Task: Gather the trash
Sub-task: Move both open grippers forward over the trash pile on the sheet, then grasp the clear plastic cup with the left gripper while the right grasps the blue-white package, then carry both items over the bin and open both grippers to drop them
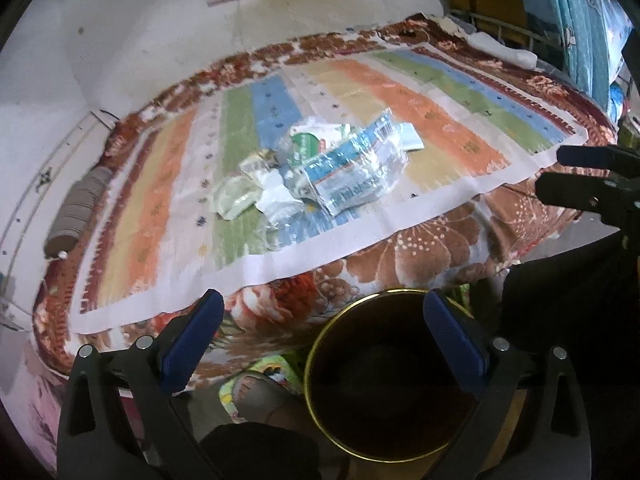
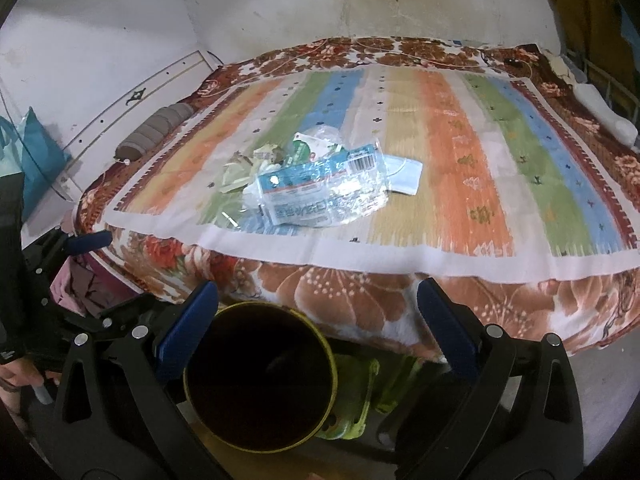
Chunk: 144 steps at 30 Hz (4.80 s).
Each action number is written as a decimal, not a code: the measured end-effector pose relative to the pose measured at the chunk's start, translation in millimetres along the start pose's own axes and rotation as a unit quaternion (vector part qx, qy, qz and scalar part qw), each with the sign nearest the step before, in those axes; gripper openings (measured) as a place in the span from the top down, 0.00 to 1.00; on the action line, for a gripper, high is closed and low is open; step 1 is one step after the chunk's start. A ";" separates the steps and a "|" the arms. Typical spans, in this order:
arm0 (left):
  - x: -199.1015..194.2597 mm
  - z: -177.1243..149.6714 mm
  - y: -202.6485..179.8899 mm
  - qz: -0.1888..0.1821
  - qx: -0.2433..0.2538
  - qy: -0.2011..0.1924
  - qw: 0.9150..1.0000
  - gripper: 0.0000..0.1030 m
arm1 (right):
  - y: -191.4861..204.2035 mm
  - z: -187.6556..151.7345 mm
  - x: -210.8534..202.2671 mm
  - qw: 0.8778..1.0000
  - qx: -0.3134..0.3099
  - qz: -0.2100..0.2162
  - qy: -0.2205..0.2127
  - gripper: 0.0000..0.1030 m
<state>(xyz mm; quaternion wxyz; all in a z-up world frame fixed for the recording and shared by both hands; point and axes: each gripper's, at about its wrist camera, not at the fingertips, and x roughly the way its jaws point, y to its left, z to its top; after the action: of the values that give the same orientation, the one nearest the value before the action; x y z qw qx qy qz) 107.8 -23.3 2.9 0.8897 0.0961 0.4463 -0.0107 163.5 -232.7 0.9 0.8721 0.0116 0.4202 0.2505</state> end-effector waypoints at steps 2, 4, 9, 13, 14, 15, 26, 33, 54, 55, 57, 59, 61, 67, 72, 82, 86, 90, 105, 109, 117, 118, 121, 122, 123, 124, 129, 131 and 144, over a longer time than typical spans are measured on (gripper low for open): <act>5.2 3.7 5.7 -0.028 -0.013 0.015 0.999 0.05 | -2.4 5.7 5.0 1.000 0.002 -0.003 0.004 0.08; 10.8 7.4 10.5 -0.045 -0.020 0.026 0.998 0.06 | -4.6 12.3 10.8 1.000 0.003 -0.005 0.009 0.08; 26.8 18.0 19.4 -0.018 -0.002 0.038 0.999 0.05 | -3.8 28.7 23.0 1.000 -0.005 -0.009 0.015 0.08; 45.1 27.0 30.2 0.003 0.007 0.054 0.999 0.06 | -6.7 43.8 33.9 1.000 0.003 -0.006 0.022 0.08; 49.5 28.7 32.3 0.007 0.009 0.057 0.998 0.06 | -8.0 48.1 37.4 1.000 0.004 -0.009 0.023 0.08; 56.9 30.6 35.5 0.014 0.012 0.062 0.998 0.06 | -9.1 51.8 40.8 1.000 0.005 -0.011 0.024 0.08; 98.4 36.1 36.4 0.027 0.041 0.088 0.995 0.06 | -22.5 86.2 73.1 0.999 0.028 -0.014 0.039 0.08; 109.8 39.5 42.4 0.024 0.027 0.090 0.995 0.06 | -38.8 105.5 97.8 0.997 0.064 -0.016 0.046 0.09; 154.0 50.7 58.2 0.036 0.022 0.112 0.993 0.06 | -57.4 144.0 173.1 0.989 0.125 -0.025 0.073 0.09; 155.9 51.0 58.3 0.036 0.026 0.111 0.993 0.06 | -54.4 145.0 178.6 0.989 0.121 -0.028 0.078 0.09; 158.6 50.4 58.8 0.042 0.031 0.109 0.993 0.07 | -52.6 146.0 184.9 0.989 0.119 -0.033 0.083 0.09; 160.3 49.9 60.4 0.041 0.031 0.105 0.993 0.09 | -53.8 147.0 191.1 0.988 0.124 -0.036 0.087 0.09; 162.1 50.2 61.6 0.037 0.028 0.102 0.994 0.10 | -56.3 147.8 196.4 0.987 0.131 -0.039 0.089 0.10; 165.7 56.9 60.2 0.026 0.029 0.086 0.996 0.15 | -62.0 147.4 214.9 0.982 0.148 -0.046 0.105 0.19; 171.9 58.5 59.9 0.022 0.021 0.093 0.995 0.20 | -65.7 148.5 229.8 0.979 0.160 -0.046 0.118 0.34; 186.0 62.0 70.2 0.005 0.002 0.104 0.995 0.63 | -50.7 148.8 245.3 0.978 0.140 -0.064 0.143 0.68; 185.7 61.8 69.9 -0.004 0.004 0.097 0.995 0.89 | -48.7 146.1 242.3 0.978 0.128 -0.071 0.145 0.91; 182.7 57.0 73.4 -0.024 -0.022 0.105 0.994 0.96 | -49.1 147.0 231.8 0.981 0.120 -0.070 0.138 0.98; 149.4 55.0 95.5 -0.072 -0.148 0.119 0.979 0.96 | -25.1 149.8 150.7 0.992 0.075 -0.032 0.092 0.99; 134.2 52.0 97.6 -0.076 -0.176 0.127 0.973 0.97 | -15.4 138.7 126.3 0.995 0.061 -0.021 0.073 1.00; 105.6 51.2 108.9 -0.099 -0.225 0.110 0.963 0.97 | 11.2 119.4 88.6 0.999 0.025 -0.007 0.035 1.00; 103.0 50.1 110.9 -0.103 -0.233 0.109 0.961 0.97 | 15.7 118.0 85.7 0.999 0.022 -0.003 0.033 1.00; 96.0 48.0 112.4 -0.110 -0.243 0.106 0.958 0.97 | 24.4 110.6 74.3 1.000 0.009 0.005 0.023 1.00; 93.1 47.1 111.7 -0.111 -0.243 0.105 0.958 0.97 | 26.8 108.3 70.8 1.000 0.007 0.008 0.021 1.00; 90.9 46.3 111.0 -0.113 -0.244 0.104 0.958 0.97 | 28.2 105.7 66.2 1.000 0.007 0.013 0.018 1.00; 86.8 45.2 109.8 -0.116 -0.245 0.102 0.957 0.97 | 30.4 103.9 62.6 1.000 0.008 0.017 0.016 1.00; 71.3 39.6 105.8 -0.130 -0.251 0.090 0.955 0.97 | 43.0 86.8 42.6 0.999 -0.002 0.035 0.004 1.00; 66.0 35.2 103.9 -0.132 -0.255 0.087 0.954 0.97 | 49.3 79.7 36.5 0.999 -0.015 0.032 -0.001 1.00; 42.2 5.5 87.2 -0.140 -0.265 0.072 0.951 0.97 | 56.5 31.4 10.7 0.999 -0.028 0.034 -0.010 1.00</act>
<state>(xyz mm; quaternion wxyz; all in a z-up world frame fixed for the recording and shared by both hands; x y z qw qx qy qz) 146.7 64.1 -13.4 0.8383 -0.2055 0.5049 -0.0093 168.1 -172.6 26.5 0.8670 0.0040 0.4037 0.2921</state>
